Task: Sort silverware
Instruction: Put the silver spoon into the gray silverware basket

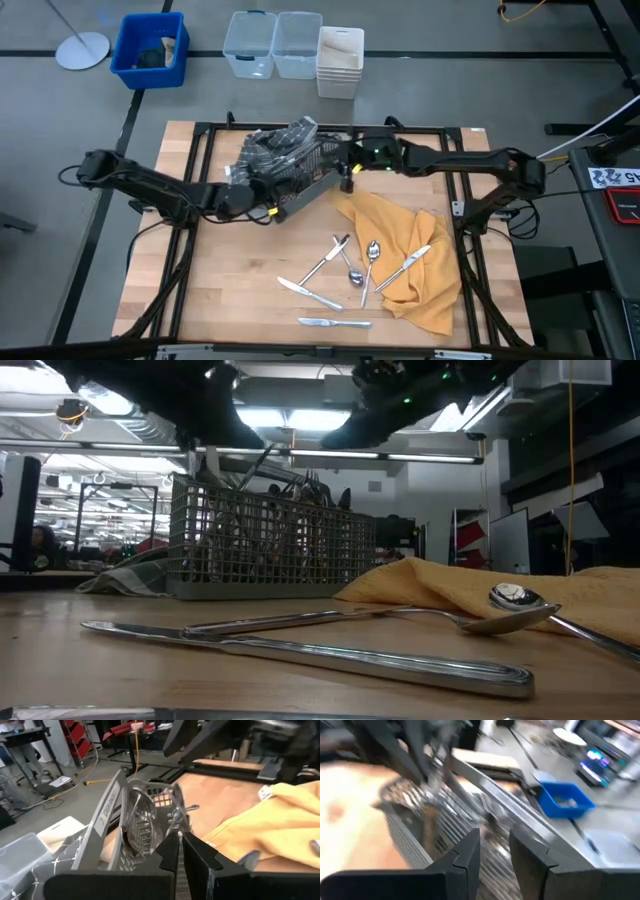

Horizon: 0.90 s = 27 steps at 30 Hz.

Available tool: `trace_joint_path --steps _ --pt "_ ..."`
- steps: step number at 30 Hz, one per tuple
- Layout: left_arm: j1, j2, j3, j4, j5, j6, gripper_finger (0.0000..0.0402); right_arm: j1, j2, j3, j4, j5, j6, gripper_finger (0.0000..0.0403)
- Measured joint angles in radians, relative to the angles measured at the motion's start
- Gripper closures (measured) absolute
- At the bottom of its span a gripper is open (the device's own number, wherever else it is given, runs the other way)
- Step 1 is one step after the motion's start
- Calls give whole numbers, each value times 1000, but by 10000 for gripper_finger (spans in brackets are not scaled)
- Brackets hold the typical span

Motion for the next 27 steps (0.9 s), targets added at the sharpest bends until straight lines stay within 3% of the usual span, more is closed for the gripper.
trace_joint_path --steps 6,13,21,27 --pt "-52 -95 0 -10 0 15 387 -3 -100 0 -205 136 -34 295" --pt "-100 -205 0 -11 -1 15 386 -90 -145 0 -395 148 -37 295" --pt "-133 -266 0 -126 -1 -11 386 -286 -144 -97 -379 -44 -19 295" --pt "-128 -265 0 -214 -3 -93 386 -399 -144 -224 -277 -62 7 295"
